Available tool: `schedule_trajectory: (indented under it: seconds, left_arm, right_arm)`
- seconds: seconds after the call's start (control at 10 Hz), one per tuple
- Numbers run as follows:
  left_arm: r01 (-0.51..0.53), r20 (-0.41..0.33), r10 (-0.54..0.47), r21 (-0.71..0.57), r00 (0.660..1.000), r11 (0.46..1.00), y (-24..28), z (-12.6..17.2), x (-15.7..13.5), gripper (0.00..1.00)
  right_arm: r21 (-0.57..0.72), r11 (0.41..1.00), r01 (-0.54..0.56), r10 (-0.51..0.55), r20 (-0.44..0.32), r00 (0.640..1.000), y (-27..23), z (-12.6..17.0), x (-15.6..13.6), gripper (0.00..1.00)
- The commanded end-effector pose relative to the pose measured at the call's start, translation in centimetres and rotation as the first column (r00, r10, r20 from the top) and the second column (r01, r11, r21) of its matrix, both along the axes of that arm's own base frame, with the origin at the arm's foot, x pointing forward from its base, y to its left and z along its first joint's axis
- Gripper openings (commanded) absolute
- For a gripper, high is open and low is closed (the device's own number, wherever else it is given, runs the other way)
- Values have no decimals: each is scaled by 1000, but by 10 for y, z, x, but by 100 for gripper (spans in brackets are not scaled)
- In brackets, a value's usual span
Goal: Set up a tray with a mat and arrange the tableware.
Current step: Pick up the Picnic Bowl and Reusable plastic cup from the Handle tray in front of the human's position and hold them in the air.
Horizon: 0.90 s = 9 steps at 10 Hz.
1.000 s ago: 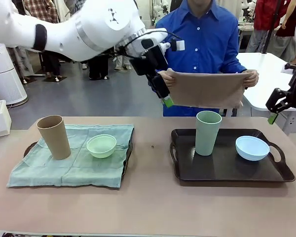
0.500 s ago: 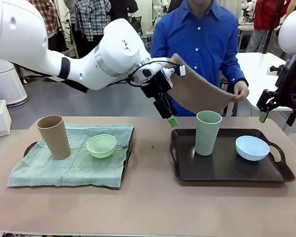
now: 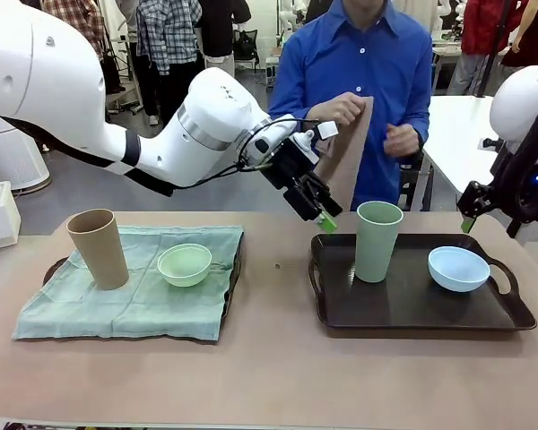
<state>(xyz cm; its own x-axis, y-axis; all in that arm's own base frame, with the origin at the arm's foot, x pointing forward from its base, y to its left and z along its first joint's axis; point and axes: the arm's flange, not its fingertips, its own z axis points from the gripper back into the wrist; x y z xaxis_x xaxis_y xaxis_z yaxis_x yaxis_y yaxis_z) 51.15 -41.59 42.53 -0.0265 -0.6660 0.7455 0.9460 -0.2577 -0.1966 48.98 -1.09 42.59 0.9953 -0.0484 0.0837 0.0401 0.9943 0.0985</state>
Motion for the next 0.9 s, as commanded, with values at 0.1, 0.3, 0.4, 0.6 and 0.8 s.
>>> schedule_trajectory:
  seconds: [0.1,0.3,0.4,0.6,0.8]
  left_arm:
    - [-255,82,260,-66,962,965,-11,-12,-7,100]
    - [-327,131,336,-86,933,941,-8,-7,-6,100]
    - [-367,146,377,-94,914,925,-6,-1,-6,100]
    - [-327,135,337,-90,932,941,-11,-3,10,100]
    - [-327,135,337,-90,932,941,-11,-3,10,100]
  right_arm:
    - [79,997,7,-11,56,998,-3,-15,-13,93]
    - [111,994,7,-14,63,998,-6,-22,-18,93]
    - [128,992,9,-17,64,998,-8,-23,-21,93]
    - [92,995,29,-32,35,999,-7,-19,-12,93]
    - [92,995,29,-32,35,999,-7,-19,-12,93]
